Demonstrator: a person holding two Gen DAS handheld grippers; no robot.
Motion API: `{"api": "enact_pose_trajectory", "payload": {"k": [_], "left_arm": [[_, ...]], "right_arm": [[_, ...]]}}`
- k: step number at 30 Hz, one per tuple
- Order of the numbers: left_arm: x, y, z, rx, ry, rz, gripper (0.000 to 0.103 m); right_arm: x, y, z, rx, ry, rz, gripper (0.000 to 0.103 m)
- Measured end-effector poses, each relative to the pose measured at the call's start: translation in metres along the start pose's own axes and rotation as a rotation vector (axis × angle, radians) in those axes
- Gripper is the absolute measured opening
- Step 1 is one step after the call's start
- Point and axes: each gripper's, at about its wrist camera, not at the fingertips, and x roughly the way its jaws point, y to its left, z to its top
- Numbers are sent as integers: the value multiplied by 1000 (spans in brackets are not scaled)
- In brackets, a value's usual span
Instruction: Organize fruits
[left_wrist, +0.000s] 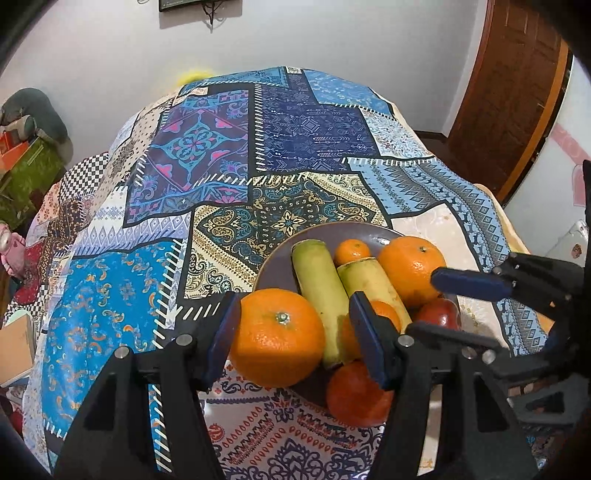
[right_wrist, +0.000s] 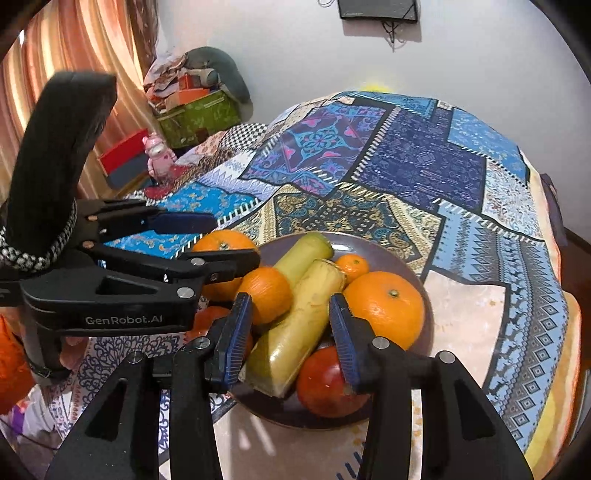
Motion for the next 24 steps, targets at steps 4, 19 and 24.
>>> {"api": "enact_pose_trajectory", "payload": {"k": [4, 19, 24], "left_arm": [[-7, 1, 2, -16, -9, -9, 61], [-207, -31, -20, -37, -411, -60, 61], [-273, -46, -47, -46, -534, -69, 64]], "right_arm": [[-9, -6, 2, 37, -19, -18, 40], [-177, 40, 12, 117, -368, -113, 48], [-236, 76, -6, 106, -484, -146, 57]]}}
